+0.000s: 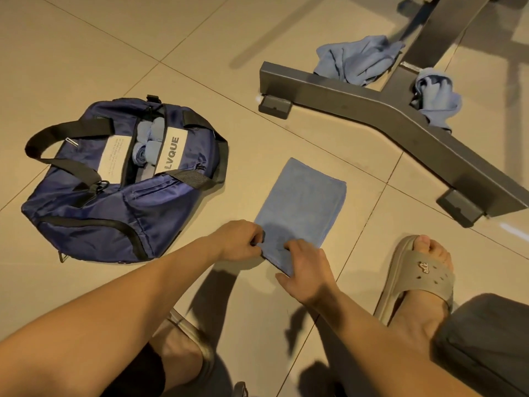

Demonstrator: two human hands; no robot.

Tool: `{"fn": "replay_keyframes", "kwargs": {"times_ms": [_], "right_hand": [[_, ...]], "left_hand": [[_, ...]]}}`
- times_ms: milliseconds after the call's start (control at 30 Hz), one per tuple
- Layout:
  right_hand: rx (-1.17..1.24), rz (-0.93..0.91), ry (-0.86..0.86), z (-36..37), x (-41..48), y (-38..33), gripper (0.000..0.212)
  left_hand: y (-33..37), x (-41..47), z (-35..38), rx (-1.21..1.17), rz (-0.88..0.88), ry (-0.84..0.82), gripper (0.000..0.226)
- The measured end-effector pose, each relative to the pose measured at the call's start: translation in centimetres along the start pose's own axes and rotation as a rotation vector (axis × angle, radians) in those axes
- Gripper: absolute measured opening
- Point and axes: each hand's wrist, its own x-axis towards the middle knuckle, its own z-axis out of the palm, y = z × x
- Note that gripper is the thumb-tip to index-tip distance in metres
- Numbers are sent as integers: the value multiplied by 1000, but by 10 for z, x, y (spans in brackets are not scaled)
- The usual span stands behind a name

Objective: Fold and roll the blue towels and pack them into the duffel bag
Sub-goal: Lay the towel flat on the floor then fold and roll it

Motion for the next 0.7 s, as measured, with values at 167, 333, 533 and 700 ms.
{"fn": "replay_keyframes", "kwargs": {"times_ms": [167, 333, 533, 700], "right_hand": [[-223, -112, 93, 14, -8, -10, 36], [49, 6, 34, 9, -11, 5, 10], [201, 48, -96, -6, -3, 14, 20], [321, 142, -98, -4, -6, 24, 10]], "left_hand": [[10, 4, -7, -335, -123, -211, 8], [4, -4, 1, -548, -179, -209, 20], [2, -16, 16, -350, -47, -59, 41], [-2, -23, 12, -501, -128, -5, 7]]}}
